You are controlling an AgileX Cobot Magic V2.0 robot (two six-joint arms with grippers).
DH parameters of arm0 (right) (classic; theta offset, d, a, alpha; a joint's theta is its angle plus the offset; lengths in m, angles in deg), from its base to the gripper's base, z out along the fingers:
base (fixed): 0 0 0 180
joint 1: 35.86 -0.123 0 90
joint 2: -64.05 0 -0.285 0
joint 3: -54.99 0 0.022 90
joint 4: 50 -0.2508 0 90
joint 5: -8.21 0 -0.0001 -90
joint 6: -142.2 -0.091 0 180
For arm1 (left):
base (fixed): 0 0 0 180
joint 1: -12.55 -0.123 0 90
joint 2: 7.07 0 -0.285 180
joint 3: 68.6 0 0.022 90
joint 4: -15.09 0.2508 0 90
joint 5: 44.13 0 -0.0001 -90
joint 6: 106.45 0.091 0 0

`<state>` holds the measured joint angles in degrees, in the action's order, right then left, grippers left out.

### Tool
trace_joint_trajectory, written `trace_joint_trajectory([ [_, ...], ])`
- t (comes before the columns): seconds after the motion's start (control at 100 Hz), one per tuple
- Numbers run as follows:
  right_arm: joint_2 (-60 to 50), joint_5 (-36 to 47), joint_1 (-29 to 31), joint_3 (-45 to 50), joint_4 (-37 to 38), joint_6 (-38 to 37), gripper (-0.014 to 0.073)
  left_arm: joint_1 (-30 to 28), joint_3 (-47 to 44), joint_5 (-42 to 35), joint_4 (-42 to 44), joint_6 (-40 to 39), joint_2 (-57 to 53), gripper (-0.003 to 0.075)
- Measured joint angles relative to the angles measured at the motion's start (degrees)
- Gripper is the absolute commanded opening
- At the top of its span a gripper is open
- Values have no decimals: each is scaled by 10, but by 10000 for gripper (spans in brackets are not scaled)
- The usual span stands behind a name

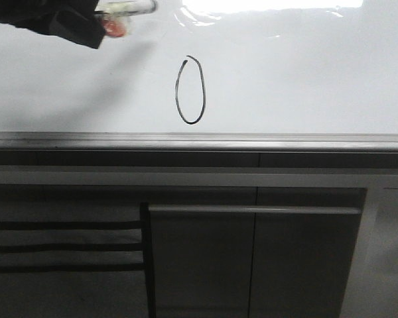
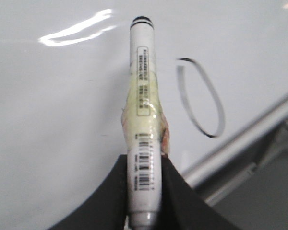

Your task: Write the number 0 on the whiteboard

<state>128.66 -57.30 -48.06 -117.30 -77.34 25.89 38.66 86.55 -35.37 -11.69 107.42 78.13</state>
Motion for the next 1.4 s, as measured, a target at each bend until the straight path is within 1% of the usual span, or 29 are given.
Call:
trace_joint_trajectory([
  [0.13,-1,-11,1,0,0,-4,258,-38,-4,-66,-38,-6,29,81],
  [0.29,-1,-14,1,0,0,-5,258,-45,-6,-112,-47,-7,65,81],
  [0.52,-1,-14,1,0,0,-5,258,-45,-6,-121,-49,-7,101,87],
  [0.61,-1,-14,1,0,0,-5,258,-45,-6,-112,-49,-7,102,95],
  [0.66,-1,-14,1,0,0,-5,258,-45,-6,-108,-48,-7,103,122],
  [0.71,-1,-14,1,0,0,-5,258,-45,-6,-103,-47,-7,104,165],
  [0.78,-1,-14,1,0,0,-7,258,-45,-6,-98,-44,-7,105,254],
  [0.83,-1,-14,1,0,0,-16,258,-45,-6,-92,-43,-7,105,337],
  [0.9,-1,-14,1,0,0,-34,258,-45,-6,-88,-42,-7,105,412],
  [0.99,-1,-15,4,0,14,-73,258,-45,-6,-74,-40,-7,102,427],
  [1.06,-1,-15,10,0,41,-116,258,-45,-6,-56,-31,-7,95,427],
  [1.15,-8,-17,18,1,86,-182,258,-45,1,-2,4,-7,66,427],
  [1.22,-22,-21,24,2,117,-240,258,-45,9,59,46,-7,27,427],
  [1.33,-62,-16,36,22,144,-342,254,-45,20,188,112,-13,-48,414],
  [1.36,-75,-7,40,33,150,-366,240,-45,20,215,129,-29,-68,404],
  [1.4,-98,7,42,56,157,-399,199,-45,20,246,143,-51,-98,388],
])
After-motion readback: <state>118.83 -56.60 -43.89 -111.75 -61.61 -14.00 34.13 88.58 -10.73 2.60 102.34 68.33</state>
